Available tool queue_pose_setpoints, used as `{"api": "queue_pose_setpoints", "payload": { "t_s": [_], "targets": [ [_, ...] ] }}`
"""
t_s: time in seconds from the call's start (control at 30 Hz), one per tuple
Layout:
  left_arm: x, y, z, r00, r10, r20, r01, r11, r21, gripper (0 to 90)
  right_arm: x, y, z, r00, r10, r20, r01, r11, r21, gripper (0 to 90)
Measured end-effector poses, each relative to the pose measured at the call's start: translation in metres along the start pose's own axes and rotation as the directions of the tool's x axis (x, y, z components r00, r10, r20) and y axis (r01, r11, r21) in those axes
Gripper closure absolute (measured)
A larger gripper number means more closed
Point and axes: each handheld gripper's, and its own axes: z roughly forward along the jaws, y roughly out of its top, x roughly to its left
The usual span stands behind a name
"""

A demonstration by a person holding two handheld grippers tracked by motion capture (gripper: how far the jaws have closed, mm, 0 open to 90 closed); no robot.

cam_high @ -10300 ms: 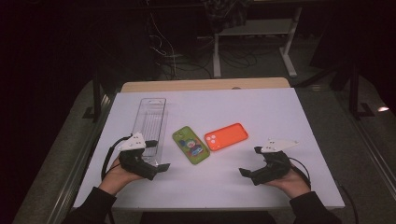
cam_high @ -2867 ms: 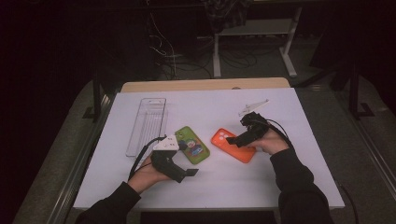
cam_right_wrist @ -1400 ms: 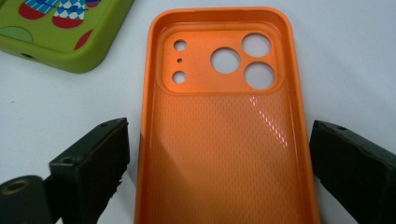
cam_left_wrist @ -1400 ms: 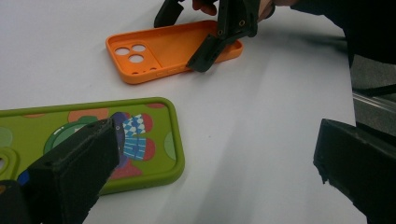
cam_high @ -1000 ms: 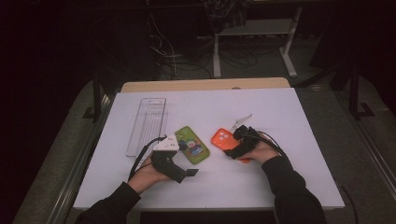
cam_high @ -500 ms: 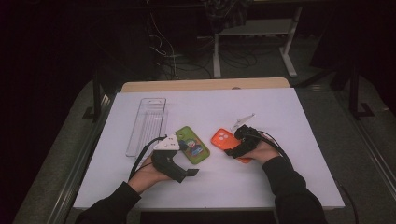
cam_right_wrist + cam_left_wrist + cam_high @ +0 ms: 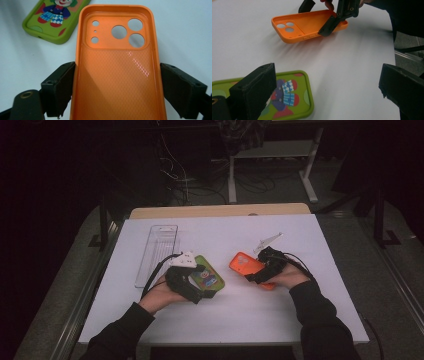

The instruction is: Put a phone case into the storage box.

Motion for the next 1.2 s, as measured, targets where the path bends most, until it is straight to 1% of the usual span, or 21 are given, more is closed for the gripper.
{"api": "queue_pose_setpoints", "payload": {
  "t_s": [0.03, 0.13, 0.17, 0.2, 0.3, 0.4, 0.5, 0.53, 0.57, 0.6, 0.67, 0.7, 0.73, 0.8, 0.83, 0.87, 1.0, 1.03, 1.07, 1.17, 1.2],
  "targets": [
    [0.002, 0.006, 0.001, 1.0000, 0.009, -0.003, -0.009, 1.0000, 0.000, 0.4, -0.002, 0.002, -0.004, 1.0000, -0.005, -0.004, 0.005, 1.000, -0.004, 15.2],
    [0.003, 0.011, 0.003, 0.9999, 0.016, 0.001, -0.016, 0.9998, -0.008, 0.0, -0.003, 0.005, -0.008, 0.9999, -0.013, -0.007, 0.013, 1.000, -0.008, 15.2],
    [0.004, 0.014, 0.005, 0.9999, 0.012, 0.007, -0.012, 0.9999, -0.004, 0.0, -0.004, 0.006, -0.009, 0.9999, -0.013, -0.007, 0.013, 1.000, -0.009, 15.2],
    [0.004, 0.018, 0.008, 0.9995, 0.006, 0.032, -0.006, 1.0000, 0.007, 0.0, -0.004, 0.008, -0.012, 0.9997, -0.021, -0.014, 0.021, 1.000, -0.009, 15.2],
    [0.005, 0.025, 0.013, 0.9976, 0.041, 0.057, -0.043, 0.9986, 0.031, 0.0, -0.002, 0.007, -0.013, 0.9988, -0.039, -0.031, 0.039, 0.999, -0.002, 15.2],
    [0.006, 0.028, 0.015, 0.9964, 0.052, 0.066, -0.055, 0.9977, 0.039, 0.0, 0.000, 0.005, -0.011, 0.9949, -0.092, -0.040, 0.093, 0.995, 0.023, 15.2],
    [0.008, 0.033, 0.015, 0.9948, 0.070, 0.075, -0.074, 0.9957, 0.056, 0.0, 0.005, 0.004, -0.009, 0.9877, -0.140, -0.069, 0.143, 0.989, 0.038, 15.2],
    [0.008, 0.033, 0.015, 0.9948, 0.070, 0.075, -0.074, 0.9957, 0.056, 0.0, 0.005, 0.004, -0.009, 0.9877, -0.140, -0.069, 0.143, 0.989, 0.038, 15.2],
    [0.008, 0.035, 0.013, 0.9934, 0.085, 0.077, -0.089, 0.9945, 0.055, 0.0, 0.009, 0.004, -0.008, 0.9809, -0.173, -0.089, 0.177, 0.983, 0.043, 15.2],
    [0.008, 0.035, 0.013, 0.9934, 0.085, 0.077, -0.089, 0.9945, 0.055, 0.0, 0.009, 0.004, -0.008, 0.9809, -0.173, -0.089, 0.177, 0.983, 0.043, 15.2],
    [0.008, 0.035, 0.012, 0.9912, 0.096, 0.091, -0.102, 0.9931, 0.059, 0.0, 0.013, 0.005, -0.007, 0.9740, -0.199, -0.109, 0.204, 0.978, 0.039, 15.2],
    [0.007, 0.034, 0.011, 0.9889, 0.112, 0.097, -0.120, 0.9903, 0.071, 0.0, 0.017, 0.007, -0.008, 0.9667, -0.221, -0.130, 0.227, 0.973, 0.034, 15.2],
    [0.006, 0.033, 0.012, 0.9889, 0.106, 0.104, -0.114, 0.9911, 0.068, 0.0, 0.019, 0.008, -0.009, 0.9611, -0.241, -0.135, 0.247, 0.969, 0.029, 15.2],
    [0.005, 0.033, 0.011, 0.9874, 0.117, 0.106, -0.125, 0.9893, 0.075, 0.0, 0.024, 0.011, -0.010, 0.9534, -0.260, -0.153, 0.266, 0.964, 0.020, 15.2],
    [0.004, 0.033, 0.011, 0.9867, 0.119, 0.110, -0.128, 0.9887, 0.077, 0.0, 0.024, 0.011, -0.010, 0.9534, -0.260, -0.153, 0.266, 0.964, 0.020, 15.2],
    [0.004, 0.033, 0.010, 0.9831, 0.134, 0.125, -0.145, 0.9861, 0.082, 0.0, 0.028, 0.012, -0.011, 0.9440, -0.285, -0.166, 0.291, 0.957, 0.011, 15.1],
    [0.002, 0.032, 0.010, 0.9799, 0.144, 0.138, -0.157, 0.9836, 0.089, 0.0, 0.039, 0.015, -0.010, 0.9260, -0.322, -0.197, 0.331, 0.943, 0.013, 15.1],
    [0.001, 0.032, 0.011, 0.9791, 0.146, 0.142, -0.159, 0.9831, 0.090, 0.0, 0.039, 0.015, -0.010, 0.9260, -0.322, -0.197, 0.331, 0.943, 0.013, 15.1],
    [0.001, 0.032, 0.011, 0.9776, 0.151, 0.146, -0.166, 0.9815, 0.095, 0.0, 0.044, 0.017, -0.009, 0.9181, -0.335, -0.211, 0.347, 0.937, 0.022, 15.1],
    [0.000, 0.030, 0.014, 0.9729, 0.169, 0.158, -0.188, 0.9756, 0.114, 0.0, 0.051, 0.019, -0.008, 0.9089, -0.352, -0.224, 0.367, 0.930, 0.030, 15.1],
    [-0.001, 0.030, 0.014, 0.9702, 0.178, 0.164, -0.200, 0.9719, 0.124, 0.0, 0.052, 0.020, -0.007, 0.9059, -0.357, -0.228, 0.373, 0.927, 0.031, 15.2]
  ]
}}
